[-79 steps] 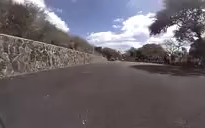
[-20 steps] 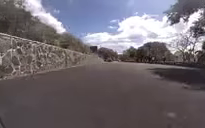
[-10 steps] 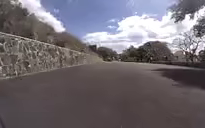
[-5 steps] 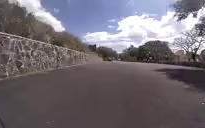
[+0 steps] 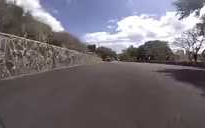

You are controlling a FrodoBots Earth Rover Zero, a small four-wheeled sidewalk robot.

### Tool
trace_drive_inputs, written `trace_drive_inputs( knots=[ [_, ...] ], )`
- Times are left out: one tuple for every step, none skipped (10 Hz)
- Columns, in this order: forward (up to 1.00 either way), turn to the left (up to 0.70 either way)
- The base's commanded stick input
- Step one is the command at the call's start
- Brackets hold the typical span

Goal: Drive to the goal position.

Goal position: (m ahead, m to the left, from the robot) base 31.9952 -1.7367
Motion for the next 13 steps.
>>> trace_drive_inputs(
  knots=[
    [0.85,0.01],
    [0.85,0.01],
    [0.85,0.01],
    [0.85,0.01],
    [0.85,0.01],
    [0.85,0.01],
    [0.85,0.01],
    [0.85,0.01],
    [0.85,0.01],
    [0.85,0.01],
    [0.85,0.01],
    [0.85,0.01],
    [0.85,0.01]
  ],
)
